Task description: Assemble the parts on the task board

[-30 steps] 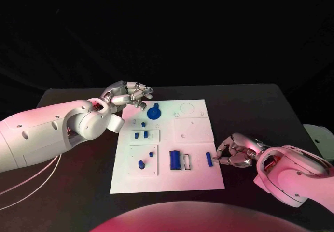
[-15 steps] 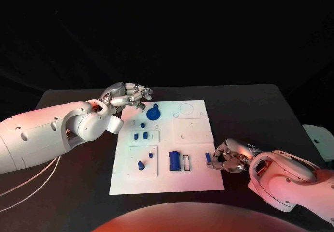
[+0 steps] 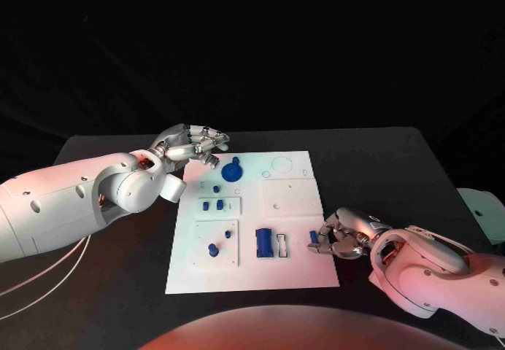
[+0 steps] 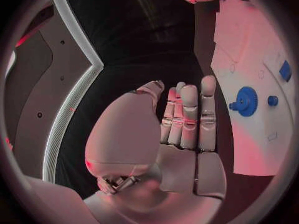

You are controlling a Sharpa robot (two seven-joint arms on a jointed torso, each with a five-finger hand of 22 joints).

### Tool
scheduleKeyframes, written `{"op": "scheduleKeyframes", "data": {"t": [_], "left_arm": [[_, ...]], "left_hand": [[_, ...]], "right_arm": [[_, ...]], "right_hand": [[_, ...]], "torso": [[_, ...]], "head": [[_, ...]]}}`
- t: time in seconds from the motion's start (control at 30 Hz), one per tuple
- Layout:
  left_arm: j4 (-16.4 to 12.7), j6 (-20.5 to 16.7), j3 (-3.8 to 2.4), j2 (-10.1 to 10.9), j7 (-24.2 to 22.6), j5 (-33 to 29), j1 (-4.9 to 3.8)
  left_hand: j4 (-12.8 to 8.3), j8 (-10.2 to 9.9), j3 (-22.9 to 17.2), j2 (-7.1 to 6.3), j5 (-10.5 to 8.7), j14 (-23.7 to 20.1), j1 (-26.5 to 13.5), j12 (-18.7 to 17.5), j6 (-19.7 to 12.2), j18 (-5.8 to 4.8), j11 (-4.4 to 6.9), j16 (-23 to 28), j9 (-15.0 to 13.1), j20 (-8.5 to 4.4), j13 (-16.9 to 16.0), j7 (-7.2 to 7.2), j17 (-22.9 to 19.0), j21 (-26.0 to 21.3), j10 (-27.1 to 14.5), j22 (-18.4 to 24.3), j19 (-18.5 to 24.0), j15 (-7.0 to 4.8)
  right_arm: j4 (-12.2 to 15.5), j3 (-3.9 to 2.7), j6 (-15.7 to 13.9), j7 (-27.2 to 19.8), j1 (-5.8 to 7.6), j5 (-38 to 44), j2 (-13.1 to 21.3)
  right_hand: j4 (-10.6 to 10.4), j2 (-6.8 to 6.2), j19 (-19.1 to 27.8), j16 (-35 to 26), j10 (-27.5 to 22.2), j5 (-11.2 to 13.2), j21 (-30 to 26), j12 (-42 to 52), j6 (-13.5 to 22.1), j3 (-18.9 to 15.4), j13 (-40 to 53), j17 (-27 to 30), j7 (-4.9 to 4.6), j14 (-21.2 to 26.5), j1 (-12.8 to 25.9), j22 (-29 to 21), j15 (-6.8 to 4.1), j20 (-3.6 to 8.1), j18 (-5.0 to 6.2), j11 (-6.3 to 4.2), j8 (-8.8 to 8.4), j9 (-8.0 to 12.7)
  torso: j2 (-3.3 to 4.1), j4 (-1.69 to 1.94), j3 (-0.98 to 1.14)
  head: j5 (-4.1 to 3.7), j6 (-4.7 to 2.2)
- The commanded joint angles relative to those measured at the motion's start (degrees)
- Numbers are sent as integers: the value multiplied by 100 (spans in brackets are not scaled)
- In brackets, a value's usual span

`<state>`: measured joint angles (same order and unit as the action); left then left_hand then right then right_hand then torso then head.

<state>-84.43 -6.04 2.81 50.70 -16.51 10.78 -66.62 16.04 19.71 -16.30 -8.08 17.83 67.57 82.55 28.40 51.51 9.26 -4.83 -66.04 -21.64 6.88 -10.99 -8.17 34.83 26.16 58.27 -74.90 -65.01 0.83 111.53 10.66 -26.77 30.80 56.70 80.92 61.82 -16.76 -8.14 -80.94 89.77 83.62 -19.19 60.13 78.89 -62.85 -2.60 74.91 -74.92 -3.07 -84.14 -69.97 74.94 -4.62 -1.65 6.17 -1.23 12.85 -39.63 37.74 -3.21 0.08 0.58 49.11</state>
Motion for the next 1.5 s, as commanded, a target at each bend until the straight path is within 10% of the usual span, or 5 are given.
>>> {"op": "scheduleKeyframes", "data": {"t": [0.03,0.77,0.93,1.17,1.5], "left_arm": [[-18,78,-3,-2,-22,-16,-1],[-32,107,-3,15,2,-39,-2],[-32,108,-3,18,4,-42,-2],[-30,105,-3,15,5,-44,-2],[-22,103,-3,-1,6,-82,-2]], "left_hand": [[11,38,-36,6,-15,-42,-46,29,-45,70,12,27,-6,12,-5,-3,0,-15,-28,-56,-22,4],[25,41,-36,14,-17,-43,-67,33,-47,70,10,28,-11,13,-6,-6,-2,-23,-26,-57,-24,5],[31,42,-39,23,-15,-39,-75,34,-48,69,10,24,-13,13,-7,-6,6,-20,-25,-59,-27,6],[31,42,-39,23,-15,-39,-75,34,-48,69,10,24,-13,13,-7,-6,6,-20,-25,-59,-27,6],[36,43,-42,31,-14,-37,-88,35,-52,67,10,22,-16,13,-7,-5,9,-18,-27,-62,-32,6]], "right_arm": [[-54,5,115,158,-12,526,-64],[-150,6,654,423,-50,1055,-298],[-122,6,543,452,-52,1006,-298],[-38,4,361,507,-49,967,-274],[122,-4,-516,-88,50,-241,-247]], "right_hand": [[-6,-20,22,-10,-11,33,-38,-23,-22,-45,499,-1420,3,-566,32,146,19,-27,-39,20,15,7],[13,15,-29,-5,-33,240,-5,-31,-114,731,523,-1439,70,-570,-1658,236,-42,33,-59,-51,15,-43],[13,-244,-49,1,-37,725,-6,-38,-162,1842,531,-1453,76,-574,-1592,277,-49,49,-64,-61,-45,2],[253,-756,-79,7,-10,535,-3,-31,-156,3499,546,-1469,93,-577,-1064,351,-57,57,-69,-74,96,-218],[784,-787,-123,23,40,302,71,-3,90,4413,578,-1508,75,-586,-313,451,-57,54,-86,-60,366,-663]], "torso": [[3,3,2],[-3,-3,3],[-2,-1,3],[-3,0,3],[-5,-2,1]], "head": [[0,-18],[-38,-14],[-41,-17],[-39,-19],[-39,-25]]}}
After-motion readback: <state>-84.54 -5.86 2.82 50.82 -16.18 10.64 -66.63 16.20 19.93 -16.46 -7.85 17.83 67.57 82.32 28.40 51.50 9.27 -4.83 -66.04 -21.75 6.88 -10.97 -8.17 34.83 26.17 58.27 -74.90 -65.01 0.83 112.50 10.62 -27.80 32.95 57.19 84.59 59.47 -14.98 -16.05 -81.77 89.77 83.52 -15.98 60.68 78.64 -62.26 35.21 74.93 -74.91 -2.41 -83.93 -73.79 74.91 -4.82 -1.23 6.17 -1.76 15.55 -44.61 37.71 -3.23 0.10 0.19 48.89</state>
